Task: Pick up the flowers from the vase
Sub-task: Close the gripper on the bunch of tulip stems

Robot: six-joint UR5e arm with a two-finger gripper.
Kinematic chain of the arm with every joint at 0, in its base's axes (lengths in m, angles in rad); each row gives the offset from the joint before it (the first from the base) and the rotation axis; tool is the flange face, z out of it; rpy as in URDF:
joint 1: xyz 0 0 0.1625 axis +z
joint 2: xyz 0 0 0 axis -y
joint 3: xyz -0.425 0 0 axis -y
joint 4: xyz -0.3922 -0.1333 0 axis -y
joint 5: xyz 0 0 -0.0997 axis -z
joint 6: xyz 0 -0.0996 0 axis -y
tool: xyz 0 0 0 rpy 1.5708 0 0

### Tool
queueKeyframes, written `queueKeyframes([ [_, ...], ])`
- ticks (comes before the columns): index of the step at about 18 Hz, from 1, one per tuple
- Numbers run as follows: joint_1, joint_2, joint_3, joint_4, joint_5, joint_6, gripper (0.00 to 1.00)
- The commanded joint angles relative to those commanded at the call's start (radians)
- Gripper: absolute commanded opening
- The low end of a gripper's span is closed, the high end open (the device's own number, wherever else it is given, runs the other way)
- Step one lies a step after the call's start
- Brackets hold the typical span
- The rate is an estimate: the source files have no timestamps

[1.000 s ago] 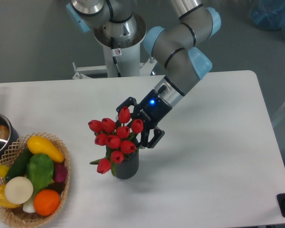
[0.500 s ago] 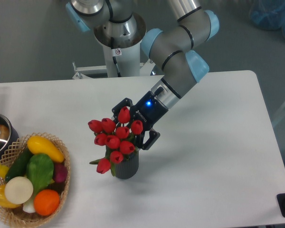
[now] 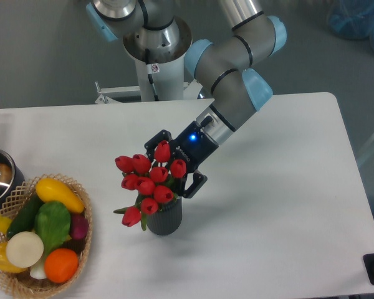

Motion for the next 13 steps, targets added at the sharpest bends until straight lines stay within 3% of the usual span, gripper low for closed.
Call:
queueKeyframes([
  [2,0.000,-0.002,0.000,0.002,0.000,0.000,0.77],
  [9,0.002,-0.011,0.005,0.002,0.000,0.006,0.58],
  [12,0.002,-0.017,0.017,0.002,0.000,0.003,0.40],
  [13,0.002,-0.020,0.023,0.006,0.000,0.003,0.39],
])
